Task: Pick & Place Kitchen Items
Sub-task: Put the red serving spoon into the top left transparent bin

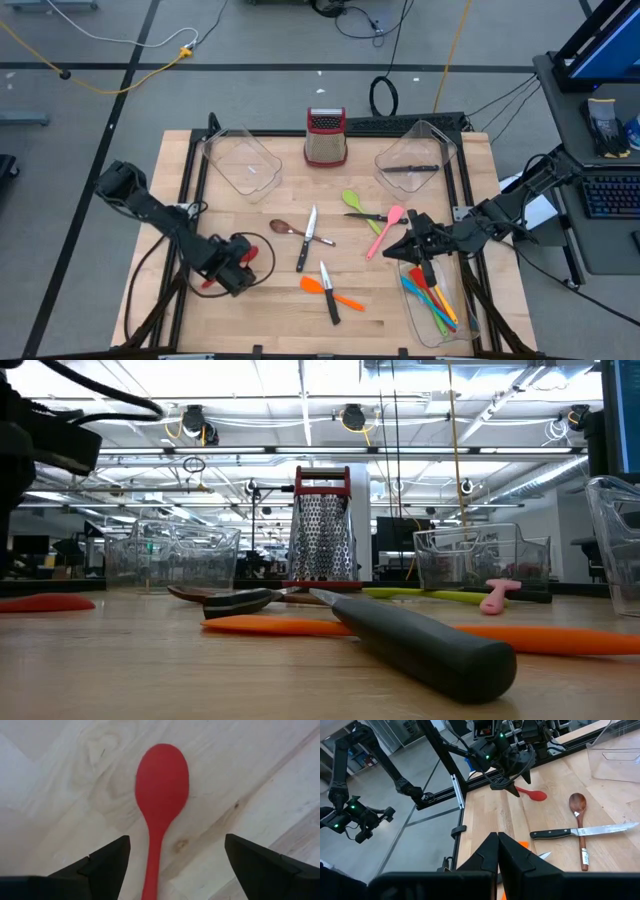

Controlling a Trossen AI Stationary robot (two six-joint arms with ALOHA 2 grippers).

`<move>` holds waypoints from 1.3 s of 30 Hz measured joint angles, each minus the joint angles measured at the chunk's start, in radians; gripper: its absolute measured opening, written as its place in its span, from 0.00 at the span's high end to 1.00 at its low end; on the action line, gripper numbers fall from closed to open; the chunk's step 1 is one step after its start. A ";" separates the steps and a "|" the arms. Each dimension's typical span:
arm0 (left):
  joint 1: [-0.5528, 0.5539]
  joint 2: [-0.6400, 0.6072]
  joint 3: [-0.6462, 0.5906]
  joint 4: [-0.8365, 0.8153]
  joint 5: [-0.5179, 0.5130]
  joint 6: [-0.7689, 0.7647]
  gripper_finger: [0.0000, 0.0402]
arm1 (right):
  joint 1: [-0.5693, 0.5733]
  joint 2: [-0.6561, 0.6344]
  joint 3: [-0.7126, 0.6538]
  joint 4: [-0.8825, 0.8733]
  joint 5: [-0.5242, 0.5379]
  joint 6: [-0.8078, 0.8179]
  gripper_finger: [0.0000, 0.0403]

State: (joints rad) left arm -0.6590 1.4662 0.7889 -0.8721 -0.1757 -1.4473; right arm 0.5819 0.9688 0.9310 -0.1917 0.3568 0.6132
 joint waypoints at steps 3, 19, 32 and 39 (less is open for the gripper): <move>-0.010 0.000 -0.037 0.017 0.001 -0.046 0.21 | 0.000 0.000 0.000 0.000 -0.020 0.000 1.00; -0.053 -0.008 -0.192 0.195 -0.056 -0.160 0.45 | 0.000 0.000 0.000 0.001 -0.021 0.007 1.00; -0.117 -0.003 -0.230 0.244 -0.208 -0.339 0.96 | 0.000 0.000 0.000 0.001 -0.019 0.004 1.00; -0.182 0.000 -0.233 0.283 -0.276 -0.434 0.98 | 0.000 0.000 0.000 0.001 -0.019 0.004 1.00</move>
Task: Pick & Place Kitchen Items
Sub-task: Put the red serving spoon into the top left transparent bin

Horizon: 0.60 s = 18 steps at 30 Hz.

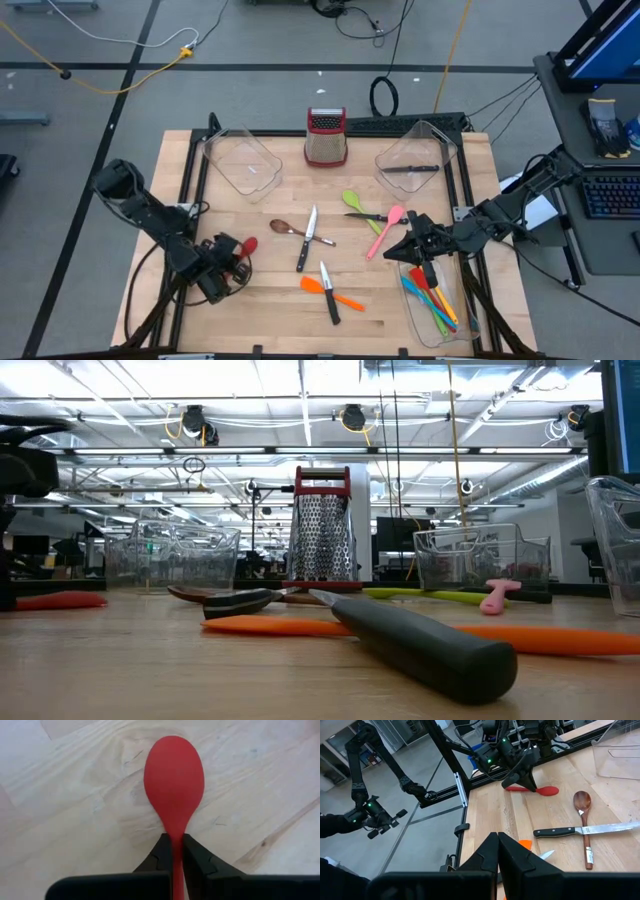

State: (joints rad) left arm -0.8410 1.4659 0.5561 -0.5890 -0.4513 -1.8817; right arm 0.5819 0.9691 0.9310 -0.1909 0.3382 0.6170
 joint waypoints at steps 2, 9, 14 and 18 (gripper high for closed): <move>-0.015 0.001 0.002 0.008 -0.021 -0.033 0.98 | 0.000 0.000 0.000 0.000 0.000 0.001 1.00; -0.042 0.003 0.007 0.057 -0.066 -0.065 0.99 | 0.000 0.000 0.000 0.000 0.000 0.007 1.00; -0.042 0.001 0.008 0.060 -0.067 -0.066 0.99 | 0.000 0.000 0.000 0.000 0.000 0.011 1.00; -0.042 0.001 0.010 0.060 -0.067 -0.065 0.99 | 0.000 0.000 0.000 0.000 0.000 0.011 1.00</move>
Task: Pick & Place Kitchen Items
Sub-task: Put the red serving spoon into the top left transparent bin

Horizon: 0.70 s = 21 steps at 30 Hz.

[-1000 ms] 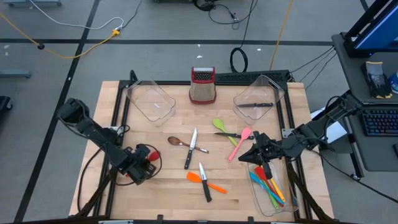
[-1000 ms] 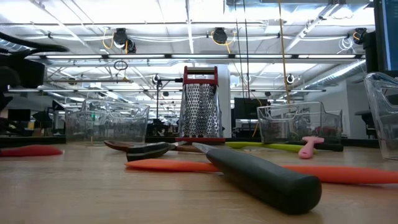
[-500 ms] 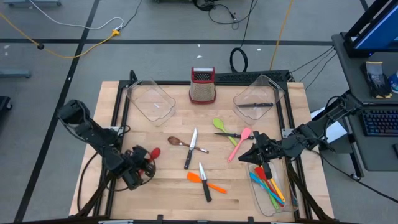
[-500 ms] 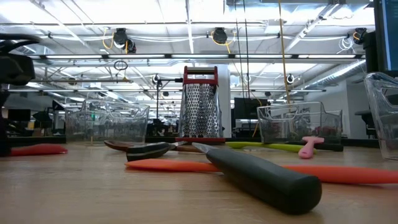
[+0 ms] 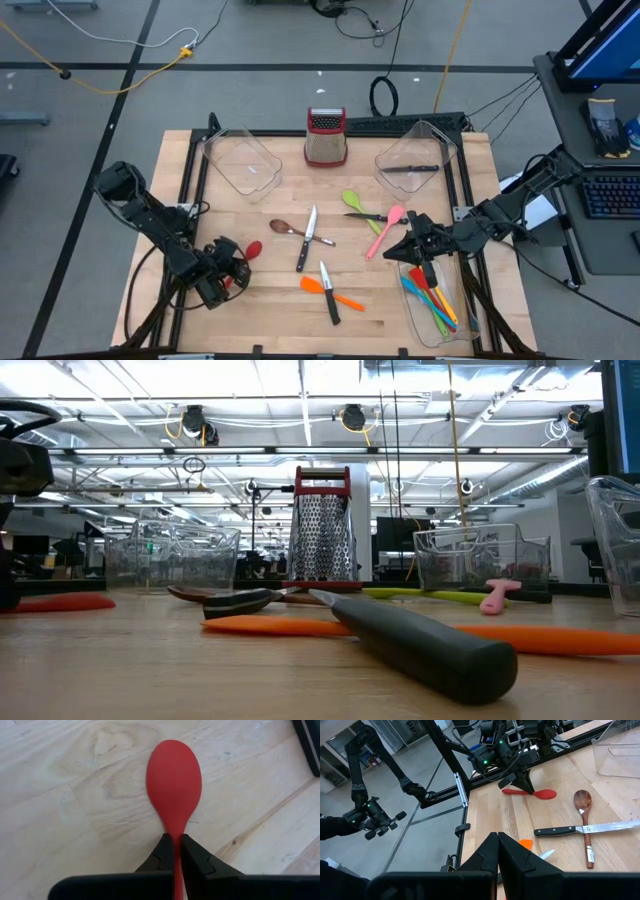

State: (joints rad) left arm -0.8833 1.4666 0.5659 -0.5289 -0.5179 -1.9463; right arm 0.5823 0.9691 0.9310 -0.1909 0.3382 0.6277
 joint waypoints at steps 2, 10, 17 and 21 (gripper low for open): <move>0.000 0.000 0.000 0.000 0.000 0.018 0.99 | 0.000 0.000 0.000 0.000 0.000 0.000 1.00; 0.024 0.018 0.004 0.011 0.032 0.089 0.78 | 0.000 0.000 0.000 0.000 0.000 -0.003 1.00; 0.062 0.088 0.011 0.038 0.027 0.174 0.59 | 0.000 0.000 0.000 0.000 0.000 0.011 1.00; 0.081 0.132 0.013 0.040 0.012 0.227 0.60 | 0.000 0.000 0.000 0.000 0.005 0.010 1.00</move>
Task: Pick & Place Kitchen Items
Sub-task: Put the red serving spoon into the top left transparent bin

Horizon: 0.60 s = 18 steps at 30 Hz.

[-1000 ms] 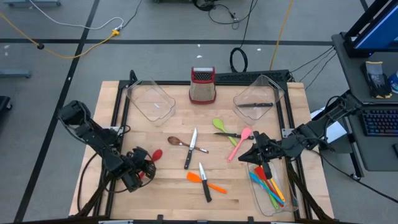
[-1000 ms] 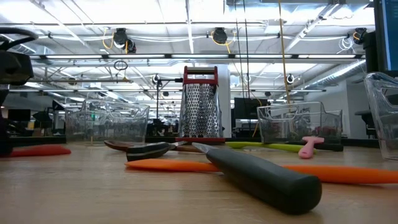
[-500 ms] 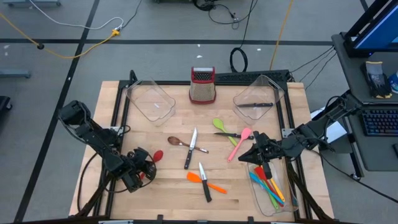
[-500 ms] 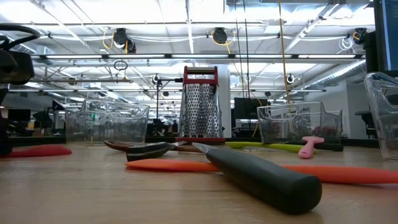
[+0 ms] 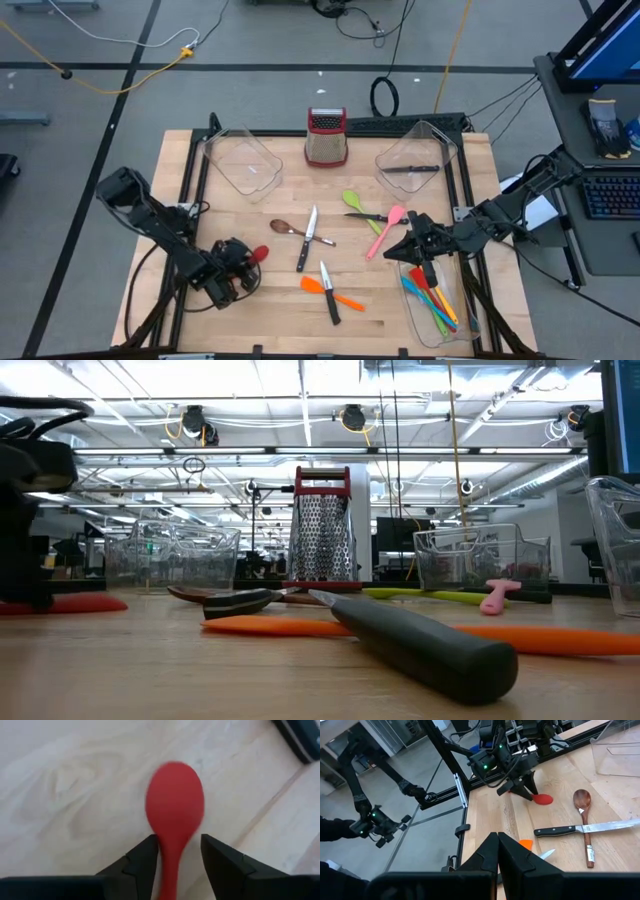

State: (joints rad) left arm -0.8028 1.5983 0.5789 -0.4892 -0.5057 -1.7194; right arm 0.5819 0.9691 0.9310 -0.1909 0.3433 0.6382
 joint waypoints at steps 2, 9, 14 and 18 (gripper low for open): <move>0.004 0.022 0.000 0.002 -0.043 -0.006 0.64 | 0.000 0.000 0.000 0.000 0.002 -0.001 1.00; 0.016 0.103 0.000 0.042 -0.162 -0.016 0.83 | 0.000 0.000 0.000 0.000 0.022 0.004 1.00; 0.016 0.142 -0.002 0.094 -0.240 -0.037 0.91 | 0.000 0.000 0.000 0.000 0.022 0.012 1.00; 0.004 0.136 -0.008 0.095 -0.252 -0.104 0.95 | 0.000 0.000 0.000 0.000 0.022 0.013 1.00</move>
State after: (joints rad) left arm -0.7992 1.7342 0.5712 -0.3943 -0.7578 -1.8233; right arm 0.5819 0.9690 0.9310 -0.1910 0.3653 0.6514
